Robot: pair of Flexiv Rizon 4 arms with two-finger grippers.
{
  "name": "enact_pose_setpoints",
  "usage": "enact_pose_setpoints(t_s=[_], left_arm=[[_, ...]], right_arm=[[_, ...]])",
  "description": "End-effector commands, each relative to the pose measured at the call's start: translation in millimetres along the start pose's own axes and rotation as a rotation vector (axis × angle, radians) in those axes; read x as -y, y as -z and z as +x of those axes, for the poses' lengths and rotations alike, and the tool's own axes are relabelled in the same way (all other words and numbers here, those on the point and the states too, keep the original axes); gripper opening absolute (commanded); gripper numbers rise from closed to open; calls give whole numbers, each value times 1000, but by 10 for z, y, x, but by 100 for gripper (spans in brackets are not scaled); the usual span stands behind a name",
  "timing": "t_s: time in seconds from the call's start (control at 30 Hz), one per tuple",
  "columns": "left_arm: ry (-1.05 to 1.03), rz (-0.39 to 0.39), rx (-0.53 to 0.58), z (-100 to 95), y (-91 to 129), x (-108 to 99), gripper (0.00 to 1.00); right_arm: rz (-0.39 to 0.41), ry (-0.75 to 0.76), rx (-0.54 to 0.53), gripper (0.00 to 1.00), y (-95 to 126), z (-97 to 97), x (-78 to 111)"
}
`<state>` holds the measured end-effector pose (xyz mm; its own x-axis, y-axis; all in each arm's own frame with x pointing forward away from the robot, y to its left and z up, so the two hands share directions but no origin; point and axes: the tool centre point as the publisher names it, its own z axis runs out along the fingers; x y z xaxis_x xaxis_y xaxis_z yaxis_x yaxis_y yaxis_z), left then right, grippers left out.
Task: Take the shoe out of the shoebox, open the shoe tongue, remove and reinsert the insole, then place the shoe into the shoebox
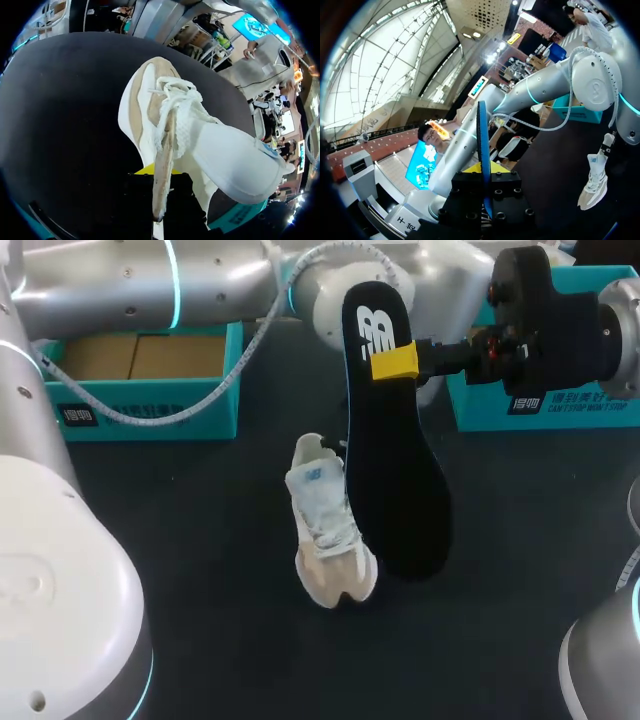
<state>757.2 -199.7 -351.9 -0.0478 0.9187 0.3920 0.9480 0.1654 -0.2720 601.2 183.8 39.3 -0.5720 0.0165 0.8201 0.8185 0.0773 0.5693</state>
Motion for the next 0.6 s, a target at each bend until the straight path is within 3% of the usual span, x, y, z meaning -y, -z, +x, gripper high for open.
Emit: enact_pose_setpoints(t_s=[0.03,0.37,0.6], left_arm=[[-4,-50,46,96,-54,120,0],[29,-151,47,19,-198,295,0],[20,-137,20,-60,-283,312,0]], right_arm=[[1,-2,1,0,-21,-7,-6],[1,-2,1,0,-21,-7,-6],[1,-2,1,0,-21,-7,-6]])
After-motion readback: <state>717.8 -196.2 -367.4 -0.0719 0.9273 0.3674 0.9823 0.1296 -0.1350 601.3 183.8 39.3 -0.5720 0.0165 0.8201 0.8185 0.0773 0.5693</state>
